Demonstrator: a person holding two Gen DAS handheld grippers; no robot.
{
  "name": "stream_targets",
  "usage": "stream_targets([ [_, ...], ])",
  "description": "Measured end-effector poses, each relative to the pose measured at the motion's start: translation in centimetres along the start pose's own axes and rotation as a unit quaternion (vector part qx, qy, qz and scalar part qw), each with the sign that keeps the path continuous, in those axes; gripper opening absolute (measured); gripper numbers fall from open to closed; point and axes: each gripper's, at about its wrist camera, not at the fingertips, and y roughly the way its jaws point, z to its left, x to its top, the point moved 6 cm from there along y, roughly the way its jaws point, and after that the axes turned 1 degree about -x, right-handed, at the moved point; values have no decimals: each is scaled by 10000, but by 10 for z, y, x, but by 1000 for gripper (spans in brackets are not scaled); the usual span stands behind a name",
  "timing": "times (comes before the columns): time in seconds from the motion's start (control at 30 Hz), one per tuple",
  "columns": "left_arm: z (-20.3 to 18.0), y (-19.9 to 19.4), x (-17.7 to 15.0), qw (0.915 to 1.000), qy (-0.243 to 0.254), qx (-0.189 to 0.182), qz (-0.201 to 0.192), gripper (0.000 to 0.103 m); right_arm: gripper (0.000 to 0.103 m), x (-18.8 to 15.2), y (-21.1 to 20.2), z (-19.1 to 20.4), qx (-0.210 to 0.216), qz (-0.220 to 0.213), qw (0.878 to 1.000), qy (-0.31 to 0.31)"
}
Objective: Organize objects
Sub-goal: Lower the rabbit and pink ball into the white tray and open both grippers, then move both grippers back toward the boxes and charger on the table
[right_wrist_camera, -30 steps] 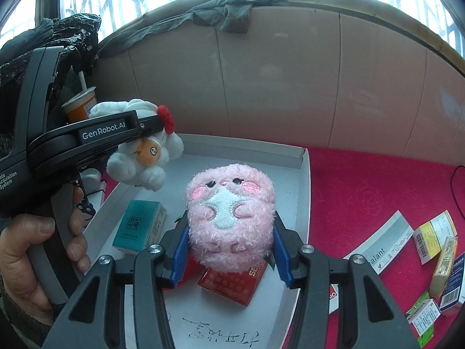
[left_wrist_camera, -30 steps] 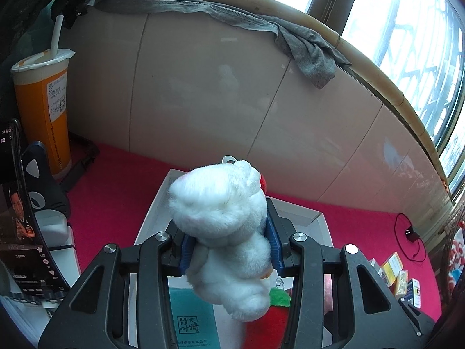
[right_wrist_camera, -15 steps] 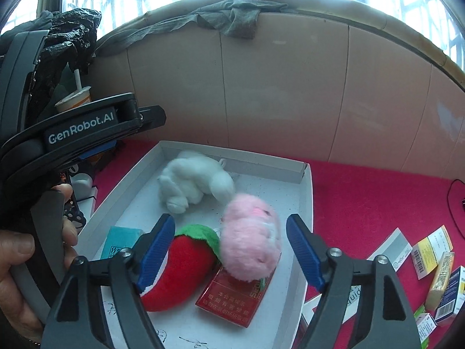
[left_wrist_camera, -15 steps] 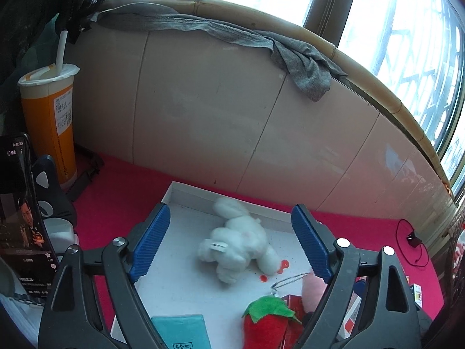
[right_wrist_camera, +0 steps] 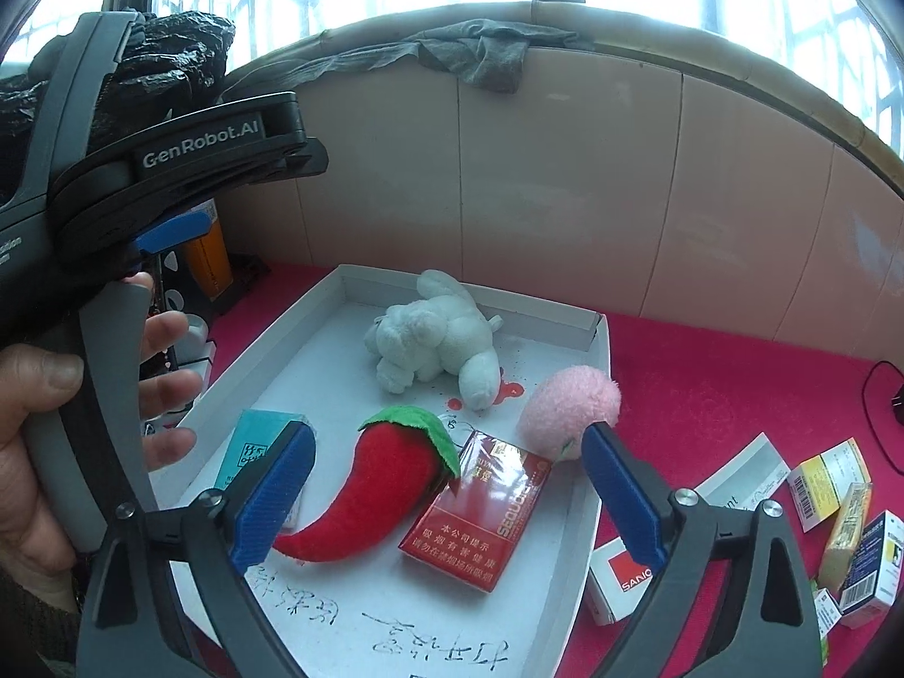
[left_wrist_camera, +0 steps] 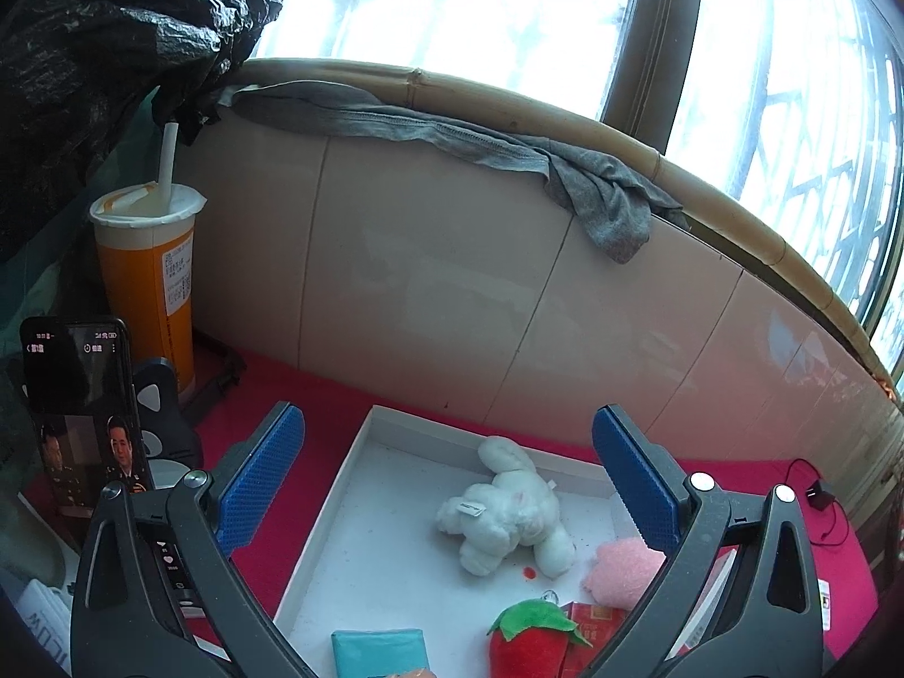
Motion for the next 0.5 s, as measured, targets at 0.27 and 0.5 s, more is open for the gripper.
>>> stream_targets([
  [0.27,-20,-11,2,9996,230,-151,-55,103,103,-15,-41,-13,-108,-428,9988,-197],
  [0.5,-40,-31,9,9984,199,-506,-138,103,103,-26,-67,-44,-242,-453,9985,168],
])
